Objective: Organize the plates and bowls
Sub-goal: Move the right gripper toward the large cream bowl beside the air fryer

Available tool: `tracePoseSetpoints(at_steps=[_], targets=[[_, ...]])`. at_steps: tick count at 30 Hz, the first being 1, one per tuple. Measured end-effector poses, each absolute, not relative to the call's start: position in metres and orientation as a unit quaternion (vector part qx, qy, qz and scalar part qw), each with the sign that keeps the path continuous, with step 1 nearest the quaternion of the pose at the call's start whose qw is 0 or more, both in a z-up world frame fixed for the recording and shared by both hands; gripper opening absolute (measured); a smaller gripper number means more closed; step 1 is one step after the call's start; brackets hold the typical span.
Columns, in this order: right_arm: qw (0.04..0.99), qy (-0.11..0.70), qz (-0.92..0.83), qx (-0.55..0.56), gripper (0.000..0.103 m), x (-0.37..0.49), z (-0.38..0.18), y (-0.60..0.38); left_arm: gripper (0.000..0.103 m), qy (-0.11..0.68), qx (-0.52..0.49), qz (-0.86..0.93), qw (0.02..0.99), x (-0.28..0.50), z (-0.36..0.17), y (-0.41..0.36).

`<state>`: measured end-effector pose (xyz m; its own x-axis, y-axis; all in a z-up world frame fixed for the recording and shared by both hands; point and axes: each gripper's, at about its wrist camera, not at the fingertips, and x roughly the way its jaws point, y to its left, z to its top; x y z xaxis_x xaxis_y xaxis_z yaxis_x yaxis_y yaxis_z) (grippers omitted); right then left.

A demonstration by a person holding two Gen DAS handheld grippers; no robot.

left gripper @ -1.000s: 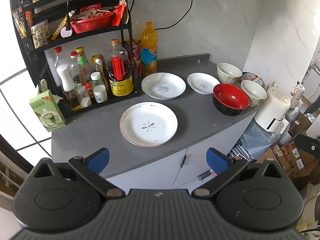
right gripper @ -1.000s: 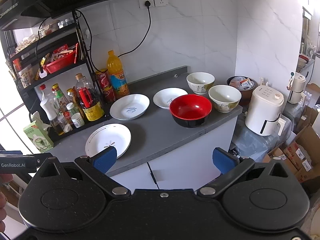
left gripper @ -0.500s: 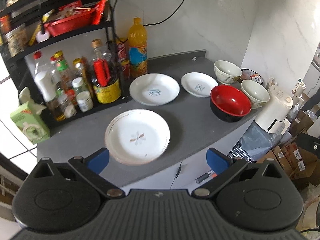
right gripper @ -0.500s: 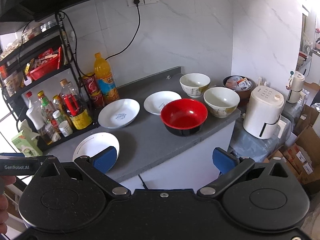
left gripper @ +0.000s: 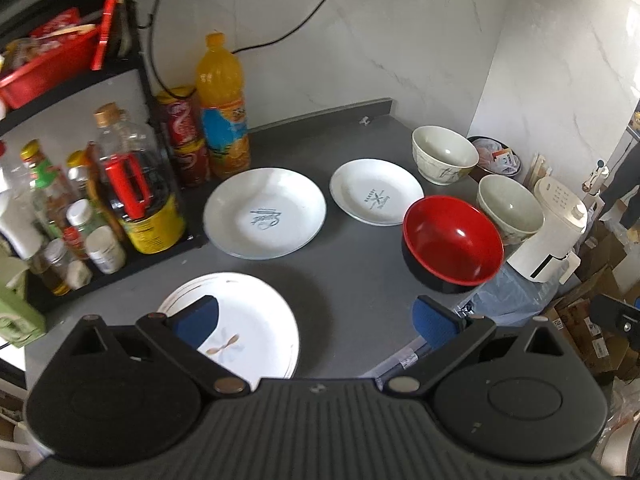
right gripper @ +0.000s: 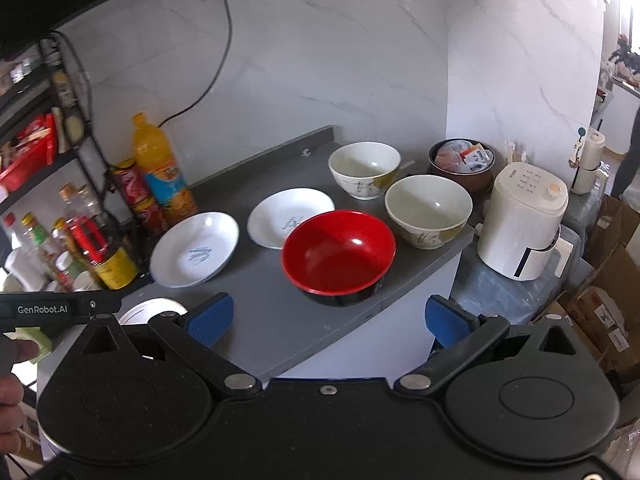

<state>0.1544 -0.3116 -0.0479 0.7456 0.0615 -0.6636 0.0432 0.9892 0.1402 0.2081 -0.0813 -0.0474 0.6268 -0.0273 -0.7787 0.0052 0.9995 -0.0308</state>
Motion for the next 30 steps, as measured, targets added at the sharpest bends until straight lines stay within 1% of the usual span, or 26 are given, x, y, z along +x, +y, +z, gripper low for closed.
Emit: tracePoseSetpoints(at_steps=[6,14,22,30], targets=[[0.927,0.362,-0.013,0.097,0.103,0.194,-0.059,-0.324,0.102,0.436,0.004,-0.023,0.899,0.260,-0.057,-0.095],[0.922,0.362,-0.046,0.125,0.103,0.229,-0.074,-0.341,0.102,0.449,0.029,-0.065,0.891,0.310,-0.071,-0.115],[0.918,0.364,-0.067,0.141,0.103,0.248,-0.085,-0.364,0.101,0.469,0.038,-0.072,0.880,0.338,-0.088,-0.133],[0.919,0.358,-0.061,0.154,0.103,0.265,-0.099,-0.405,0.100,0.492,0.036,-0.065,0.867,0.361,-0.107,-0.170]])
